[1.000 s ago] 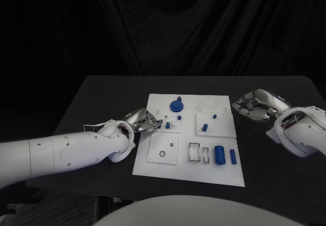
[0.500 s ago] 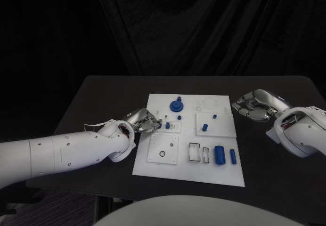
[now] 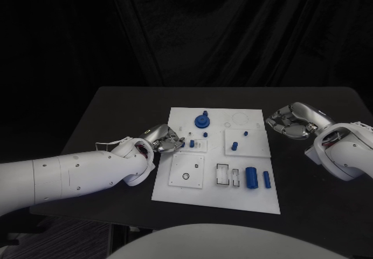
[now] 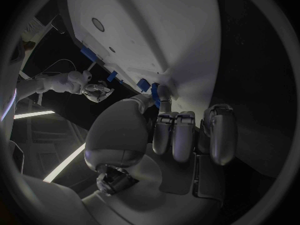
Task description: Assemble the parts on the task board
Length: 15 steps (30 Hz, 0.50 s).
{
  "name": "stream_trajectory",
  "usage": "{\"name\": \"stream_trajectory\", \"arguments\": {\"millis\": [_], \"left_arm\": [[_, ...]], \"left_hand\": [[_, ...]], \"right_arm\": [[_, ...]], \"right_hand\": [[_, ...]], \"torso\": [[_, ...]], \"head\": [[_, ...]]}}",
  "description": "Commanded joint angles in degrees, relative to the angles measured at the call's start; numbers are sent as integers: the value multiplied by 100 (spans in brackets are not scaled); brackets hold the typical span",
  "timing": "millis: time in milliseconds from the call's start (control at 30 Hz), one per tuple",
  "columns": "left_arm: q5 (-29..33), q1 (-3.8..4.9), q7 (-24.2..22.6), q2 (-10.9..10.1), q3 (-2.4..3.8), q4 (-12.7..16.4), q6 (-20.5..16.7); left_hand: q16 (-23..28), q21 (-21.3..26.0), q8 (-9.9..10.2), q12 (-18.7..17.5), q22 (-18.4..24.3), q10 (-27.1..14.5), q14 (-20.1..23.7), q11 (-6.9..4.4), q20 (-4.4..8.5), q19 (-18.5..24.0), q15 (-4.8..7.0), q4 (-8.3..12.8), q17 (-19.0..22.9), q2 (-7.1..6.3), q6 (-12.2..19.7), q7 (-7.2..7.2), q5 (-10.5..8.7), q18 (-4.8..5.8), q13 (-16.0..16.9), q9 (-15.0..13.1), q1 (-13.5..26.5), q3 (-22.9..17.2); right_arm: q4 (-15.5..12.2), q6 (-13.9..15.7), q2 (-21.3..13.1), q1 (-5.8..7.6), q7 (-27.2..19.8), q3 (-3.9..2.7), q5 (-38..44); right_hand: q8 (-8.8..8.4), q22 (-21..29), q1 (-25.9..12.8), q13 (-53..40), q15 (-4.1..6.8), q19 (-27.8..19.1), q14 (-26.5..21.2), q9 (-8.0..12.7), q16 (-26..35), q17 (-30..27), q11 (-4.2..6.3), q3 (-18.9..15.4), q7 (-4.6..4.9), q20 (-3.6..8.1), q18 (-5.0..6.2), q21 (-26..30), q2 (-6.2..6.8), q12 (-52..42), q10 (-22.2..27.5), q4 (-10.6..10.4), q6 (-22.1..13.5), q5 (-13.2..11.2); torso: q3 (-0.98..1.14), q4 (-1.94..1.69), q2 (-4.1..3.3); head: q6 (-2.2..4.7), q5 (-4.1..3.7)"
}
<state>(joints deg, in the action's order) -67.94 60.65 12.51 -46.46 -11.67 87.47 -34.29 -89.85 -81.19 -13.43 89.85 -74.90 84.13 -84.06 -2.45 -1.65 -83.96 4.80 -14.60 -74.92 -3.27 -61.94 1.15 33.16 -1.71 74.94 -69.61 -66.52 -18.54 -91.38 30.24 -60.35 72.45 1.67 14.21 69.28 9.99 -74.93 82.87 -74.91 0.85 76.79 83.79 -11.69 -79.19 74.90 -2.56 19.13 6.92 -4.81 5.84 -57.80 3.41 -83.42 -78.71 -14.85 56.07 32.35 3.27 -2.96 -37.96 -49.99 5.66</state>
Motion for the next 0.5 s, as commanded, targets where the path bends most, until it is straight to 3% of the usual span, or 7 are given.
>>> {"name": "stream_trajectory", "arguments": {"millis": [33, 500], "left_arm": [[45, -60, 44, -12, -43, -20, 113], [-400, -61, 94, -19, -43, -23, -95]], "left_hand": [[-15, -25, -35, 15, -1223, 587, -594, -43, 29, -127, 37, 61, -1508, 3, 11, -44, 39, -46, 1506, 2, -47, -31], [-15, -25, -52, 15, -1223, 587, -594, -38, 32, -128, 39, 24, -1508, 13, 26, -35, -92, -46, 1506, -30, -52, -39]], "right_arm": [[-6, -7, -8, -16, 79, -3, 31], [-6, -8, -11, -22, 78, -3, 31]], "right_hand": [[17, -679, 33, -464, 33, -4, 11, -9, 14, 199, -5, 40, 14, -17, 41, 19, 0, 17, 22, -9, 23, 24], [17, -679, 30, -460, 34, -4, 11, -10, 14, 198, -4, 41, 14, -17, 42, 21, 2, 19, 24, -9, 22, 24]], "torso": [[-1, -1, 5], [-4, -3, 6]], "head": [[-1, 1], [-1, -8]]}}
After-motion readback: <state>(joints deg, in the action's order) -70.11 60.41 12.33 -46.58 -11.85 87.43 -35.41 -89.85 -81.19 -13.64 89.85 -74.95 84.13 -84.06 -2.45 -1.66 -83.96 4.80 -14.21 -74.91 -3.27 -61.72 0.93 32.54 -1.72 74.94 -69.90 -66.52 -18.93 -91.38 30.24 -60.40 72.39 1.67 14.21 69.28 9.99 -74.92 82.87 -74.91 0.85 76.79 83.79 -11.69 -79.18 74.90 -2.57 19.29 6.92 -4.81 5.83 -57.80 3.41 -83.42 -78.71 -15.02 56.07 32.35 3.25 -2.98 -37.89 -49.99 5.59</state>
